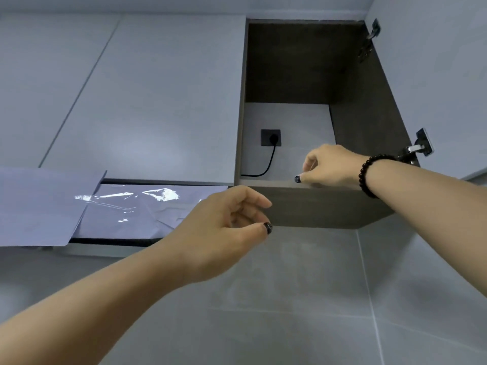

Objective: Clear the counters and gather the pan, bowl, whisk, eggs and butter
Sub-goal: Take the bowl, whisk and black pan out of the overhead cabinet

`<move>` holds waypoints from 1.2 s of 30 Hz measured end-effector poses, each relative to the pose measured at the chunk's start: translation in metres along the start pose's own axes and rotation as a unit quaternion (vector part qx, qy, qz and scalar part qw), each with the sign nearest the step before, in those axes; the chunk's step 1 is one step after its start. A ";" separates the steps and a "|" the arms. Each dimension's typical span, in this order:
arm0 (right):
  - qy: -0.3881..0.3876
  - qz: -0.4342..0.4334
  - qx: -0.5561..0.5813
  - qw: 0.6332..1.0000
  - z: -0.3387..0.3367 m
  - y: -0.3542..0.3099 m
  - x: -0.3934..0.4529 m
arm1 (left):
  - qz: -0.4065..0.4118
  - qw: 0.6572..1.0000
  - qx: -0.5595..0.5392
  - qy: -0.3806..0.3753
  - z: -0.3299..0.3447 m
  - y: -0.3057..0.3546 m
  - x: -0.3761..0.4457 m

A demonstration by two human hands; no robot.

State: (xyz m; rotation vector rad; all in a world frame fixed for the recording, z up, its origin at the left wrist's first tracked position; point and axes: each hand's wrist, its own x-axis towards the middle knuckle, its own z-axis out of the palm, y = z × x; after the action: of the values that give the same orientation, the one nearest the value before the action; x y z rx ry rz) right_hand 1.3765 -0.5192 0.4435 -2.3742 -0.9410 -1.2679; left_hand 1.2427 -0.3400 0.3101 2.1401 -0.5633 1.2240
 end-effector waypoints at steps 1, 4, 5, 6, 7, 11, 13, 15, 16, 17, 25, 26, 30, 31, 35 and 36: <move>-0.036 0.012 -0.011 0.999 -0.001 0.003 0.005 | 0.004 1.000 0.010 0.003 0.001 0.000 0.003; -0.107 0.031 -0.049 0.993 -0.003 0.013 0.017 | 0.010 0.999 0.034 0.003 0.004 -0.003 0.009; -0.105 0.030 -0.047 0.993 -0.004 0.016 0.019 | 0.015 0.999 0.044 0.005 0.004 -0.004 0.012; -0.098 0.030 -0.032 0.994 -0.005 0.020 0.020 | 0.019 0.998 0.052 0.008 0.004 -0.006 0.015; -0.087 0.027 -0.012 0.996 -0.006 0.023 0.022 | 0.024 0.998 0.058 0.009 0.003 -0.006 0.018; -0.044 -0.002 -0.051 0.998 -0.004 0.033 0.027 | 0.047 0.995 0.090 0.010 -0.001 -0.006 0.035; -0.035 -0.007 -0.082 0.996 -0.001 0.038 0.029 | 0.054 0.992 0.112 0.006 -0.002 -0.006 0.046; -0.034 -0.012 -0.083 0.996 -0.001 0.040 0.031 | 0.066 0.987 0.144 0.009 -0.001 -0.005 0.060; -0.034 -0.017 -0.079 0.996 -0.001 0.042 0.032 | 0.075 0.985 0.157 0.012 0.000 -0.006 0.067; -0.032 -0.024 -0.075 0.996 -0.002 0.042 0.034 | 0.082 0.982 0.168 0.016 0.000 -0.005 0.073; -0.026 -0.049 -0.125 0.991 0.000 0.053 0.047 | 0.110 0.964 0.243 0.022 0.016 -0.006 0.140; -0.025 -0.056 -0.133 0.989 -0.001 0.054 0.049 | 0.111 0.962 0.250 0.019 0.019 -0.006 0.149; -0.028 -0.070 -0.143 0.987 -0.001 0.057 0.051 | 0.089 0.964 0.251 -0.002 0.030 -0.010 0.180; -0.035 -0.071 -0.144 0.986 0.000 0.057 0.051 | 0.082 0.965 0.250 -0.010 0.032 -0.011 0.185; -0.063 -0.074 -0.171 0.980 0.005 0.054 0.053 | 0.047 0.962 0.265 -0.043 0.038 -0.014 0.199; -0.064 -0.079 -0.180 0.978 0.006 0.053 0.053 | 0.037 0.961 0.270 -0.048 0.038 -0.015 0.202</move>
State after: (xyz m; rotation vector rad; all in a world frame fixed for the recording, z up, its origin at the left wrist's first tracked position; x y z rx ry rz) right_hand 1.4365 -0.5334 0.4864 -2.7314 -1.0308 -1.4661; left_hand 1.3734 -0.3679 0.4665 2.6620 -0.3788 1.4468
